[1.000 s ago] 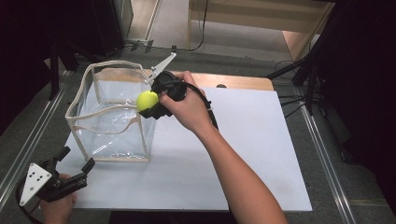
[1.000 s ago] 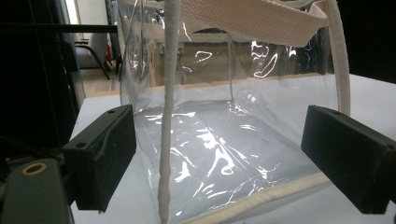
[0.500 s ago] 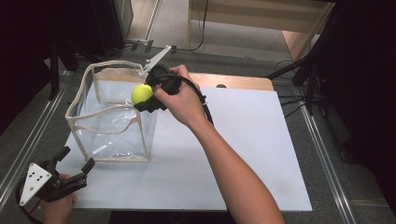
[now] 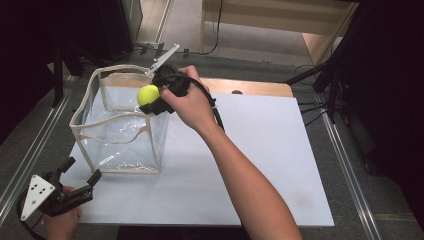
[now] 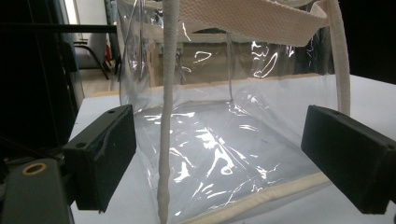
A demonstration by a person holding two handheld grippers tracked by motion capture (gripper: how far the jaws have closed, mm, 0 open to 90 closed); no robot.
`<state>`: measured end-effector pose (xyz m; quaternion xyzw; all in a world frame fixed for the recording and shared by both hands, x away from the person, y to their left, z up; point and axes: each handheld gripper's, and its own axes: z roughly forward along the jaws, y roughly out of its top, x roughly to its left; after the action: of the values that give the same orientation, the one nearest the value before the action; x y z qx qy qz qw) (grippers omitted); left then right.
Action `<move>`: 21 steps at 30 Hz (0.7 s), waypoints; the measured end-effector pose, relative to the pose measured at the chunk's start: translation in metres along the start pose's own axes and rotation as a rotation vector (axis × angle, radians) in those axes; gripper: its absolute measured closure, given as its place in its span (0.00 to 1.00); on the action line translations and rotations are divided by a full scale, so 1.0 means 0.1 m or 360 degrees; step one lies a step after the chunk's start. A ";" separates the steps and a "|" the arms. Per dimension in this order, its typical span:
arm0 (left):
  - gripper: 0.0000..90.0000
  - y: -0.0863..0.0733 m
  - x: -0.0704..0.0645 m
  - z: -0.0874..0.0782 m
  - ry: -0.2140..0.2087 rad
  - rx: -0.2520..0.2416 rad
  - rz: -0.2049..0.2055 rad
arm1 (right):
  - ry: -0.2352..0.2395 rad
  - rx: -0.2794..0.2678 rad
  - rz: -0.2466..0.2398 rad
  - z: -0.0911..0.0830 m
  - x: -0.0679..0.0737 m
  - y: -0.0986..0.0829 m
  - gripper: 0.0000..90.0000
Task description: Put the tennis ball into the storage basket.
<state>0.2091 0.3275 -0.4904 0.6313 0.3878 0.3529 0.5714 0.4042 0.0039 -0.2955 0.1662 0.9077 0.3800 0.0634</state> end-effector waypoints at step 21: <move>0.12 0.00 0.00 0.00 -0.0002 0.0004 0.0001 | -0.0054 0.0089 0.0071 0.27 -0.19 0.01 0.26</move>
<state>0.2090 0.3278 -0.4904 0.6324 0.3875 0.3523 0.5708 0.4289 0.0159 -0.3133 0.1947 0.9129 0.3528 0.0656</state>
